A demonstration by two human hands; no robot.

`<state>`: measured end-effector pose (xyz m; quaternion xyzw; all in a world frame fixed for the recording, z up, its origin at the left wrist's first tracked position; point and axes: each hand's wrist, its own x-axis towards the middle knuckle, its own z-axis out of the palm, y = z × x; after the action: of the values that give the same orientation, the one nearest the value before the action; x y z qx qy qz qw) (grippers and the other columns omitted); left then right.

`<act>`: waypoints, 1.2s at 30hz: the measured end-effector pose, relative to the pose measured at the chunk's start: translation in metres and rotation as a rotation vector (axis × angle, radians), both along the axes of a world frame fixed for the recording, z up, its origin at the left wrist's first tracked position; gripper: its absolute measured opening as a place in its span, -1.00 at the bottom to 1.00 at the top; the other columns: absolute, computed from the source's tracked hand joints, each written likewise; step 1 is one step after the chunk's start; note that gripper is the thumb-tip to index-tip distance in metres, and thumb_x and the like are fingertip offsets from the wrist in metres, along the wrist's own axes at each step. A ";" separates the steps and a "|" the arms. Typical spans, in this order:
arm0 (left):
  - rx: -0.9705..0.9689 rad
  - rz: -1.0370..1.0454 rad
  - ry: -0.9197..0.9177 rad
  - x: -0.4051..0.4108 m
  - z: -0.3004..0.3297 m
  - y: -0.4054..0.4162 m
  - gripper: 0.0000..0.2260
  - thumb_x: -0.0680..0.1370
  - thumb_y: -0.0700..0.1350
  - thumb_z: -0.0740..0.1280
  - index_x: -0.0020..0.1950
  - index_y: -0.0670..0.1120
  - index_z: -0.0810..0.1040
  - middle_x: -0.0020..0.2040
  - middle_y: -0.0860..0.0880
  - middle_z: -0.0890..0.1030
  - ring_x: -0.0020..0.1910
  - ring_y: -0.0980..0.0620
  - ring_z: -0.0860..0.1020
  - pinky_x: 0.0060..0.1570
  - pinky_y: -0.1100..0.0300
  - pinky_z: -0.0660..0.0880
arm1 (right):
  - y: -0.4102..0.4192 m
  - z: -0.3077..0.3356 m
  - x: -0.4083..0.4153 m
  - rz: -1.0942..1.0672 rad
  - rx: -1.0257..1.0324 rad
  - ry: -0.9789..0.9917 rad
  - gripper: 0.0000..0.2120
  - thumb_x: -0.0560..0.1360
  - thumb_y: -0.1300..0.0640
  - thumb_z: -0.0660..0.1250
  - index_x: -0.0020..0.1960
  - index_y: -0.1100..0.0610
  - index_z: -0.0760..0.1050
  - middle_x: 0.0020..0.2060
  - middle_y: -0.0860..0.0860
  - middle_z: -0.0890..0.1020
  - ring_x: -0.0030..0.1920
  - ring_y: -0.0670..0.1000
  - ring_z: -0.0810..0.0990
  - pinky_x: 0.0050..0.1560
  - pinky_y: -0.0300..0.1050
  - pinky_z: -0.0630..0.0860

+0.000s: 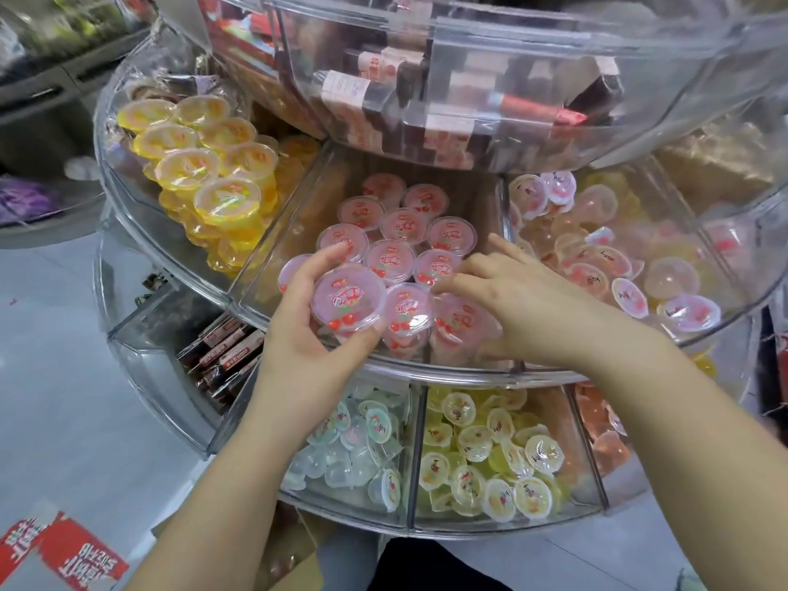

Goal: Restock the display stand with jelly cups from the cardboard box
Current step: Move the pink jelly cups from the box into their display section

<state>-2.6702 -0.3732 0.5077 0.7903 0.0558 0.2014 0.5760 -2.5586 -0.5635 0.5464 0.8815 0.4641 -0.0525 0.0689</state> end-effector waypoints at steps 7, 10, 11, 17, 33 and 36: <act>-0.063 -0.010 -0.019 0.013 -0.006 0.008 -0.46 0.35 -0.11 0.45 0.24 0.27 0.39 0.26 0.23 0.44 0.24 0.34 0.41 0.06 0.57 0.33 | 0.000 0.000 -0.005 -0.045 -0.009 -0.054 -0.36 0.36 -0.33 0.27 0.33 -0.02 0.39 0.05 -0.04 0.61 0.17 -0.03 0.48 0.46 -0.16 -0.20; -0.052 -0.011 -0.025 0.015 -0.008 0.009 -0.46 0.36 -0.11 0.45 0.24 0.27 0.38 0.27 0.26 0.43 0.25 0.33 0.40 0.07 0.58 0.33 | -0.001 0.001 -0.005 -0.048 -0.021 -0.040 -0.39 0.39 -0.20 0.29 0.39 -0.06 0.31 0.09 -0.04 0.56 0.21 -0.02 0.43 0.46 -0.14 -0.22; -0.050 -0.012 -0.025 0.016 -0.009 0.009 -0.46 0.36 -0.11 0.45 0.24 0.28 0.38 0.27 0.26 0.43 0.25 0.33 0.40 0.06 0.58 0.33 | -0.002 0.001 -0.003 -0.042 -0.033 -0.045 -0.38 0.39 -0.15 0.32 0.41 -0.09 0.28 0.12 -0.05 0.53 0.24 -0.01 0.38 0.47 -0.11 -0.21; -0.059 -0.018 -0.006 0.015 -0.010 0.011 -0.46 0.36 -0.09 0.45 0.25 0.29 0.38 0.27 0.25 0.43 0.25 0.29 0.41 0.02 0.58 0.36 | -0.003 0.001 0.000 -0.104 -0.012 -0.049 -0.34 0.40 -0.10 0.35 0.44 -0.14 0.20 0.13 -0.02 0.45 0.29 0.02 0.29 0.47 0.02 -0.22; -0.057 0.076 0.040 0.029 -0.002 0.032 -0.43 0.31 -0.08 0.49 0.23 0.31 0.40 0.25 0.15 0.52 0.25 0.12 0.48 0.18 0.05 0.50 | 0.004 0.017 -0.009 -0.153 0.459 -0.014 -0.58 0.37 -0.01 0.46 0.18 0.13 0.55 0.04 0.05 0.62 0.12 0.12 0.53 0.25 0.13 0.42; 0.026 0.123 0.051 0.044 0.008 0.036 -0.46 0.30 -0.07 0.49 0.20 0.25 0.41 0.16 0.23 0.54 0.17 0.19 0.51 0.18 0.13 0.48 | 0.028 0.015 -0.011 -0.158 0.521 0.112 -0.63 0.43 0.01 0.40 0.21 0.08 0.53 0.06 0.01 0.60 0.11 0.06 0.50 0.15 -0.04 0.46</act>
<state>-2.6261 -0.3370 0.5154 0.7978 0.1165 0.2171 0.5503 -2.5697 -0.5355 0.5616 0.8988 0.3948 0.0147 -0.1900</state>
